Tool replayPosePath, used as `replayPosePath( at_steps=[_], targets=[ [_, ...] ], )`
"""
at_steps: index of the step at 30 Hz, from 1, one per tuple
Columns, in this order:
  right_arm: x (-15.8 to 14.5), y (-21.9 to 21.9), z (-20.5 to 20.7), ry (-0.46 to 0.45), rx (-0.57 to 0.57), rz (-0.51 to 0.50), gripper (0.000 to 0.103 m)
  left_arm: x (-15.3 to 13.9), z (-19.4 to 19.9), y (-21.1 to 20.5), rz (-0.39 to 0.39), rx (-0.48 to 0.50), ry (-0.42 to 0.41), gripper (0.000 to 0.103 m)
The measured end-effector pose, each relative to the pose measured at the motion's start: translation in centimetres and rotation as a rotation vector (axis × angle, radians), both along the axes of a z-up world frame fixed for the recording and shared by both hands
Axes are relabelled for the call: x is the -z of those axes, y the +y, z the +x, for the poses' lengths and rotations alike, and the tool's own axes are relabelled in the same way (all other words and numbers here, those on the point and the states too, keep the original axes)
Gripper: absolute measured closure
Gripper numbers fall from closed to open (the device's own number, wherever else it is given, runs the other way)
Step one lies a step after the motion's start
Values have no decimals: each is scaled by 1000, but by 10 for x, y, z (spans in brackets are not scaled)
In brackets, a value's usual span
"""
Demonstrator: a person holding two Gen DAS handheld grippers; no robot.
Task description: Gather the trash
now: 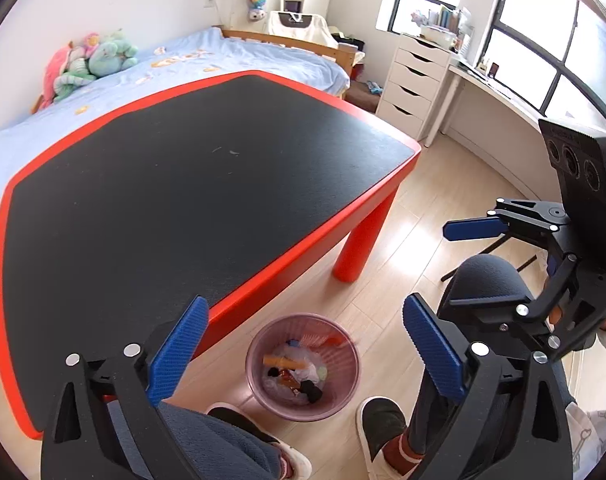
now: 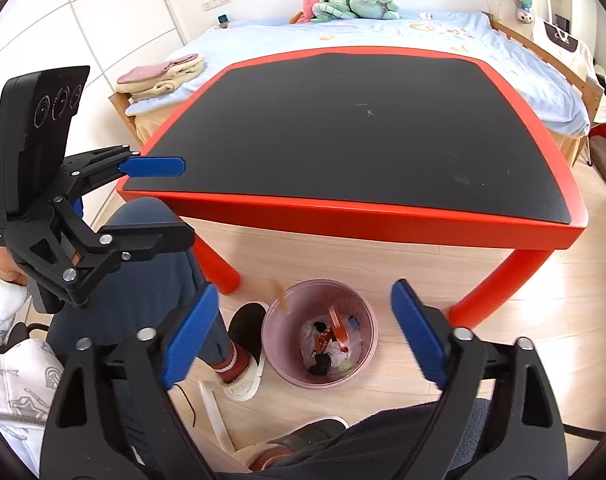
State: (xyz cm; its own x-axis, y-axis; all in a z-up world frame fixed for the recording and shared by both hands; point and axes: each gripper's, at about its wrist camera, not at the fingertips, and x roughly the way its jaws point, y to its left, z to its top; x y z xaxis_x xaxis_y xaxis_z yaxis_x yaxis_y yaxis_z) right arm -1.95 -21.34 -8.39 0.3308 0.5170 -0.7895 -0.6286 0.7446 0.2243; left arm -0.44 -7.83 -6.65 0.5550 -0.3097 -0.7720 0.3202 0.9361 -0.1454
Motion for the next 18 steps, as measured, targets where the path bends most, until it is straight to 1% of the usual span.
replayPosePath(
  at_steps=[3,8,18],
  targets=[
    [1,-1,0,6,10,4,8,0,0,2,4,-13,5,8],
    [3,-2,-1,12,25,2,3,-1,-1,5,3,-33,17,8],
    [-5,2,2,3,68,-1,3,-11,-4,15,-6,-84,10,7]
  ],
)
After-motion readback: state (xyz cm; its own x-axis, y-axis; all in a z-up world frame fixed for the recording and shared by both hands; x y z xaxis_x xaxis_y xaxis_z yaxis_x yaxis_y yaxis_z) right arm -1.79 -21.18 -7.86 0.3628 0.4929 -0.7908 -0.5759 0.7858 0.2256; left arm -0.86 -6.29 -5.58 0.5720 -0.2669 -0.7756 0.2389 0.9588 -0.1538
